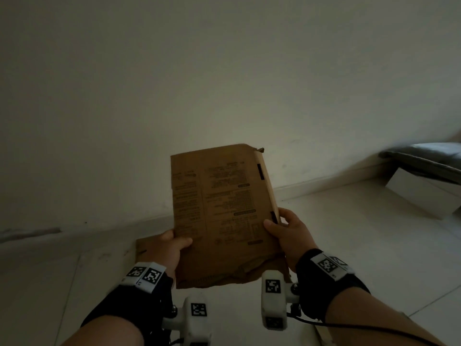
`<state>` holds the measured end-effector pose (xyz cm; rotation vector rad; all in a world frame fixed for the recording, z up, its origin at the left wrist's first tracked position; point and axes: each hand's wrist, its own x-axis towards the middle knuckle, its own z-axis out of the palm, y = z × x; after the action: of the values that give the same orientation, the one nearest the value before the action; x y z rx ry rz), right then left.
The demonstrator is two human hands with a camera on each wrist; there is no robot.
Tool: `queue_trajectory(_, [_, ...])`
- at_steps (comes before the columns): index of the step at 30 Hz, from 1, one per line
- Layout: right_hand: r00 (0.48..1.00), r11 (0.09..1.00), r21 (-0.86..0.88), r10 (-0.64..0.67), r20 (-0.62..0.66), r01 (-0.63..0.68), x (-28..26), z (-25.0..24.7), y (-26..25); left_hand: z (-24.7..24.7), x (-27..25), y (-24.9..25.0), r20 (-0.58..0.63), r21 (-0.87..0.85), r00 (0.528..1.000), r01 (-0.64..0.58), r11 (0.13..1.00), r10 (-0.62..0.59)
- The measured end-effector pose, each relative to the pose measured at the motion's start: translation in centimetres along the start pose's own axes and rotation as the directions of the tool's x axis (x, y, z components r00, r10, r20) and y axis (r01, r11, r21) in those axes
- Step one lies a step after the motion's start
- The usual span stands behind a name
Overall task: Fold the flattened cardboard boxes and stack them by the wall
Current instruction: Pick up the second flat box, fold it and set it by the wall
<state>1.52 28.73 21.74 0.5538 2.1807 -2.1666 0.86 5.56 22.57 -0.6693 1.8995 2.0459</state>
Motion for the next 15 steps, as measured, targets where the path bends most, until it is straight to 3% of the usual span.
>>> queue_trajectory(5, [0.993,0.988,0.120,0.092,0.080,-0.101,0.1,0.0,0.2,-0.1,-0.3,0.0,0.015,-0.056,1.000,0.001,0.998,0.000])
queue_trajectory(8, [0.977,0.954,0.273,0.068,0.201,-0.122,-0.1,0.5,-0.4,-0.2,0.1,0.0,-0.033,-0.124,0.999,-0.017,0.992,0.013])
queue_trajectory(12, [0.948,0.802,0.570,-0.014,0.318,-0.179,-0.2,1.8,-1.1,-0.2,0.5,0.3,-0.092,-0.210,0.996,-0.005,0.978,-0.015])
queue_trajectory(15, [0.923,0.703,0.666,-0.036,0.382,-0.248,-0.1,3.3,-1.1,-0.7,2.1,-0.4,-0.135,-0.259,0.990,0.004,0.966,-0.040])
